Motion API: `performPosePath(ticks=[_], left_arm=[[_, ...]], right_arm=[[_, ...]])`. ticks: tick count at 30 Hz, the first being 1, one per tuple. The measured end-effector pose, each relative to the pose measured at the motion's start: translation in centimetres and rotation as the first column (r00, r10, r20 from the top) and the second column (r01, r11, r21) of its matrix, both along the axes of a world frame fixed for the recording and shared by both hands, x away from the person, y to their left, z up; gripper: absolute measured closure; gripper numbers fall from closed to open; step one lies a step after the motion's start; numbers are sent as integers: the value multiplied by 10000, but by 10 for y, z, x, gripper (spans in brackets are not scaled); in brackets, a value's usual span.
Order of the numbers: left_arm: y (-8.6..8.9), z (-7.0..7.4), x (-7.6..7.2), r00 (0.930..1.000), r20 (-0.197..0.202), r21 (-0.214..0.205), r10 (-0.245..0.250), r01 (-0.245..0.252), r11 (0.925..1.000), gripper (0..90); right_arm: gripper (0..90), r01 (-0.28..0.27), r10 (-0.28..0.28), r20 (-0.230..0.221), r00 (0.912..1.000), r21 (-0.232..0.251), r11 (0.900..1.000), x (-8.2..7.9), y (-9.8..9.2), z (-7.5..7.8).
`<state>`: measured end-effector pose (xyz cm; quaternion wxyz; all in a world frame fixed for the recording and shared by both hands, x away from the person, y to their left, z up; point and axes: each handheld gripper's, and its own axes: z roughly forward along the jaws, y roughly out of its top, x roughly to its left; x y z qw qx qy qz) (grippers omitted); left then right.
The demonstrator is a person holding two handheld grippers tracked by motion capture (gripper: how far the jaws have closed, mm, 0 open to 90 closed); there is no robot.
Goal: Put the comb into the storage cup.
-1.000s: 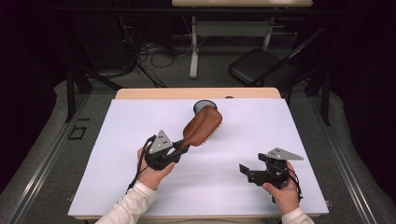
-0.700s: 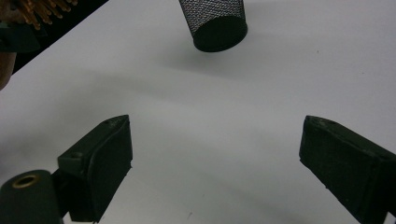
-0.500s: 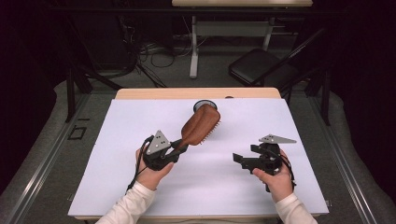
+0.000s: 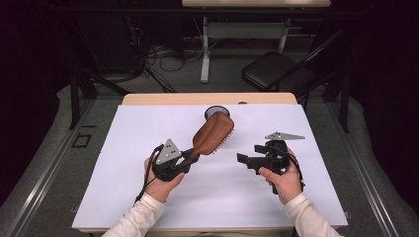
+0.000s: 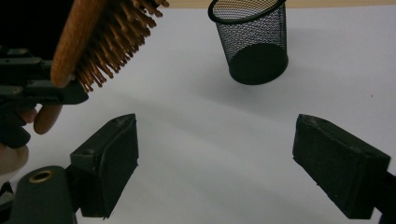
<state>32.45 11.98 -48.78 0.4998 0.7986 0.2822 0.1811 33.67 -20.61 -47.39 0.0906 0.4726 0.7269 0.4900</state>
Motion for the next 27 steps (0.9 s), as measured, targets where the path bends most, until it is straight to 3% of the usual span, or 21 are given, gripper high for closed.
performPosePath(ticks=[15,27], left_arm=[[6,3,1,9999,5,-193,140,-140,9997,718],[6,2,1,9996,37,-229,265,-264,9994,718]], right_arm=[[141,-188,257,-735,9970,936,9954,20,10,24],[141,-98,195,-865,9961,1118,9937,33,16,39]])
